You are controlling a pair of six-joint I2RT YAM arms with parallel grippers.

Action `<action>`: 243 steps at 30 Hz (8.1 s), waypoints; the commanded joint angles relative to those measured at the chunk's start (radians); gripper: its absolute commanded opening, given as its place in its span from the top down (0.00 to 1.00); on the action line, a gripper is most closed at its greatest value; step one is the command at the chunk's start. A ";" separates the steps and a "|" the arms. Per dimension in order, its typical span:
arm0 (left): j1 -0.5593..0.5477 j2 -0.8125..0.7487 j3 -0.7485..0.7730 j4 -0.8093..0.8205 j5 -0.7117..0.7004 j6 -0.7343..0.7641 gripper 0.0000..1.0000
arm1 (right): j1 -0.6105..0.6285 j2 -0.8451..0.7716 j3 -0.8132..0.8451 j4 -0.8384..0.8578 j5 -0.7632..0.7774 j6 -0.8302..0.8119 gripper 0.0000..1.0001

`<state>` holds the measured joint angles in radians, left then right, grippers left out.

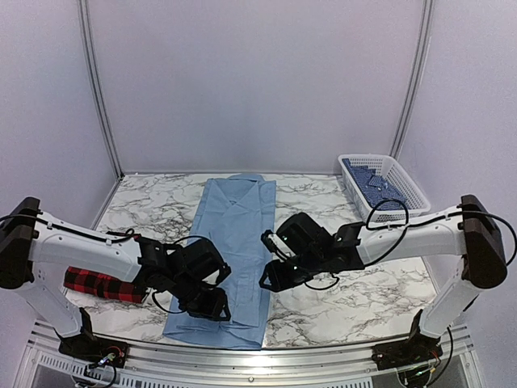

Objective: Fold and stack the long sleeve shirts
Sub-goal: Adjust the sleeve of the rectangle-folded shirt, then move the rectangle-folded shirt to the center of the board, then adjust the rectangle-folded shirt at the center of the board, then pick up the rectangle-folded shirt from the center of the board, then fold the rectangle-folded shirt at the center of the board.

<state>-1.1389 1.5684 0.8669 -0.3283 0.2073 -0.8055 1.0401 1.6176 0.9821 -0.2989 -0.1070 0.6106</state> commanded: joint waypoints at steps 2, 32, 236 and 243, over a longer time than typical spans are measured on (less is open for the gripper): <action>0.033 -0.086 0.028 -0.041 -0.124 -0.004 0.59 | -0.080 0.025 0.062 0.145 0.004 0.002 0.66; 0.539 0.033 0.057 0.033 -0.154 0.235 0.65 | -0.386 0.786 0.674 0.590 -0.352 0.155 0.79; 0.407 -0.222 -0.178 0.478 0.130 -0.270 1.00 | -0.299 -0.082 -0.293 0.694 -0.327 0.335 1.00; 0.525 -0.040 -0.039 0.515 0.160 -0.207 1.00 | -0.417 0.121 -0.088 0.694 -0.417 0.262 1.00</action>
<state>-0.6670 1.4490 0.7544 0.1680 0.3500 -1.0763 0.6830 1.6520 0.7902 0.4072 -0.4648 0.9398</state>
